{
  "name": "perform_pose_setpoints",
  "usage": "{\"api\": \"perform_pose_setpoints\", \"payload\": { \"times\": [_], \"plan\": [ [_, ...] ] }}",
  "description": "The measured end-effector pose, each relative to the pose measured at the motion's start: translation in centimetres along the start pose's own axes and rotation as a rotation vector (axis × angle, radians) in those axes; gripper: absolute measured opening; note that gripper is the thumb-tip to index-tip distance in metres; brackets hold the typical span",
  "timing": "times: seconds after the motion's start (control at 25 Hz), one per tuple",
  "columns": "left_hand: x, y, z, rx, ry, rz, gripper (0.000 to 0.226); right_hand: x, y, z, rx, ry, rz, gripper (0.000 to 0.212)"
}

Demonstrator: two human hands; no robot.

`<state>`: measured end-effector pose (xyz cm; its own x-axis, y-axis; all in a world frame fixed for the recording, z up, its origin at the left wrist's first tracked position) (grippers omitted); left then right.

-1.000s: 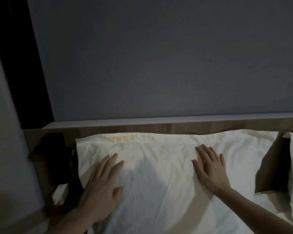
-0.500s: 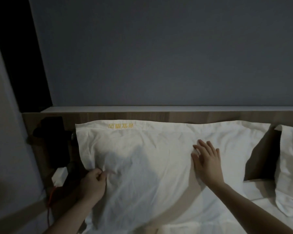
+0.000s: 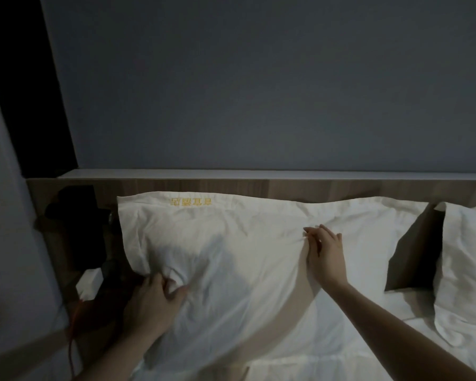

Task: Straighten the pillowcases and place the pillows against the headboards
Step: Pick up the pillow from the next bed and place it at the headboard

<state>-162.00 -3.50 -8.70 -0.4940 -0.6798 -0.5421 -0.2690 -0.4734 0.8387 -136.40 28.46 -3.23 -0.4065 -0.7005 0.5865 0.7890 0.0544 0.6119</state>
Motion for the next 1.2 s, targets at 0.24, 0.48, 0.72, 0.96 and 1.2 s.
{"api": "perform_pose_setpoints", "payload": {
  "times": [0.24, 0.48, 0.72, 0.96, 1.2],
  "plan": [
    [0.5, 0.5, 0.3, 0.002, -0.105, -0.039, 0.037, 0.3, 1.5, -0.5, -0.168, -0.039, 0.193, 0.026],
    [0.3, 0.5, -0.4, -0.118, -0.171, -0.070, 0.021, 0.7, -0.8, 0.2, -0.058, 0.009, 0.035, 0.028],
    [-1.4, 1.0, -2.9, -0.110, -0.515, 0.248, 0.061, 1.0, -3.2, -7.8, 0.029, 0.028, -0.064, 0.049],
    [8.9, -6.4, -9.2, 0.367, -0.517, 0.265, 0.069, 1.8, -11.5, -24.9, 0.308, -0.040, 0.175, 0.060],
    [19.1, -11.3, -14.1, 0.590, -0.634, 0.239, 0.073, 4.8, -19.5, -39.5, 0.595, -0.091, -0.240, 0.066]
  ]
}}
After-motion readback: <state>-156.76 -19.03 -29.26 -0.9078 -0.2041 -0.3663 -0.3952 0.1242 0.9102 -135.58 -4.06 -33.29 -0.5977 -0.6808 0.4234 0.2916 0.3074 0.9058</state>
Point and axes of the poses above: each hand's wrist, its own z-axis towards the middle knuckle, its own y-axis out of the back of the hand, x = y × z, the point moved 5 cm from there along z, towards the middle knuckle, and after that the axes turned 8 degrees about x, right-handed, at the moved point
